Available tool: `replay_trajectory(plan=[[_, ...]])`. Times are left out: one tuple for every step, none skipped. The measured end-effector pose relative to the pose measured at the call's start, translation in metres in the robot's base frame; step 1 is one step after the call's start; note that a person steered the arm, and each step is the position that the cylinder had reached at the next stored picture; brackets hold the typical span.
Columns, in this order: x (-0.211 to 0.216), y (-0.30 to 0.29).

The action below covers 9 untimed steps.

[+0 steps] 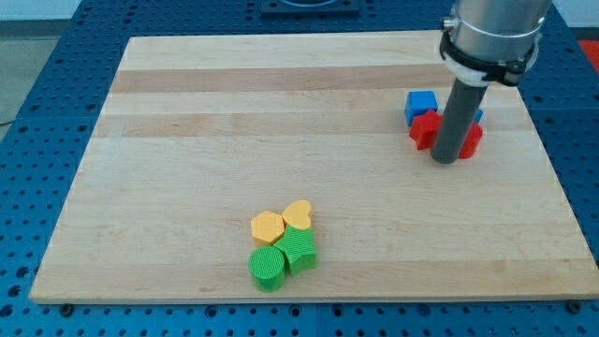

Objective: Move the cube along with the red star a little bit down

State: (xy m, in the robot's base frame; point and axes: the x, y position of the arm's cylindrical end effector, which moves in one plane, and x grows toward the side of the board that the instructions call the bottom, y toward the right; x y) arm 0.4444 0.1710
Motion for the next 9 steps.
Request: replay_trajectory(plan=[[-0.003,0.012],[0.011,0.007],[0.011,-0.047],[-0.008,-0.114],[-0.073,-0.136],[-0.131,-0.122],[-0.15,-0.065],[-0.145,-0.028],[-0.126,-0.021]])
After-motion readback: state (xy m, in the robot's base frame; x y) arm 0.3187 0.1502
